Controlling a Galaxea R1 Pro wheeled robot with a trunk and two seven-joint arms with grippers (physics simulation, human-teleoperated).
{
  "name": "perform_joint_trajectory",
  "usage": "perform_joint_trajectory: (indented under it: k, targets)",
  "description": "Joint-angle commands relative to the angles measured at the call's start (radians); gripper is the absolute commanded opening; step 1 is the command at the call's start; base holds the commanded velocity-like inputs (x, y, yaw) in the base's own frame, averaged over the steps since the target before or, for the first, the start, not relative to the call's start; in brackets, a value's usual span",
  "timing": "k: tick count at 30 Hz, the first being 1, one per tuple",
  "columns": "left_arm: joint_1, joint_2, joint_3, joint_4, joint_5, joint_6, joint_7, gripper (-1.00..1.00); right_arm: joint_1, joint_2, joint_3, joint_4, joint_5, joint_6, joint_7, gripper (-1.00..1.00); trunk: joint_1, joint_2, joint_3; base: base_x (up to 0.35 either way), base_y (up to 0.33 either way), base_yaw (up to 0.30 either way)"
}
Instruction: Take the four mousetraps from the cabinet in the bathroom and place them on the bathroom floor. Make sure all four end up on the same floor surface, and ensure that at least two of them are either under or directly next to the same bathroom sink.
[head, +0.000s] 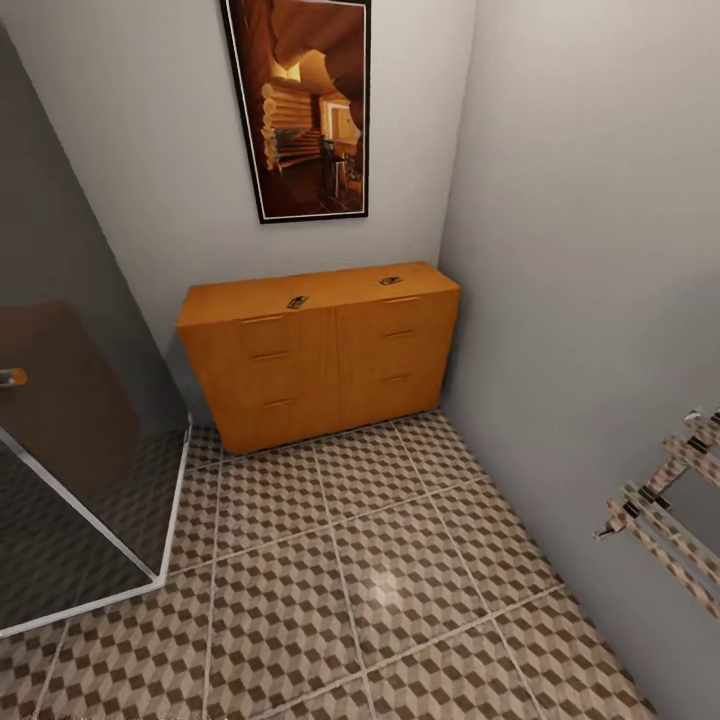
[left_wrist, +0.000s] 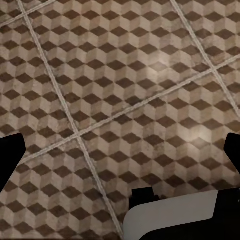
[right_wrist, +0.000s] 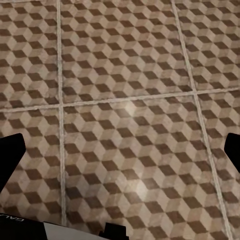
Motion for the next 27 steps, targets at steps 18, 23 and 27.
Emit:
perform_joint_trajectory:
  k: [18, 23, 27]
  targets:
    - [-0.001, -0.001, -0.008, 0.003, 0.004, -0.005, 0.002, 1.00, 0.000, 0.000, 0.001, 0.000, -0.001, -0.004, 0.002, 1.00, 0.000, -0.001, -0.001, 0.155, 0.000, 0.033]
    - [-0.001, -0.001, -0.008, 0.003, 0.004, -0.005, 0.002, 1.00, 0.000, 0.000, 0.001, 0.000, -0.001, -0.004, 0.002, 1.00, 0.000, -0.001, -0.001, 0.311, 0.000, 0.000]
    - [-0.001, -0.001, -0.008, 0.003, 0.004, -0.005, 0.002, 1.00, 0.000, 0.000, 0.001, 0.000, -0.001, -0.004, 0.002, 1.00, 0.000, -0.001, -0.001, 0.316, 0.000, 0.000]
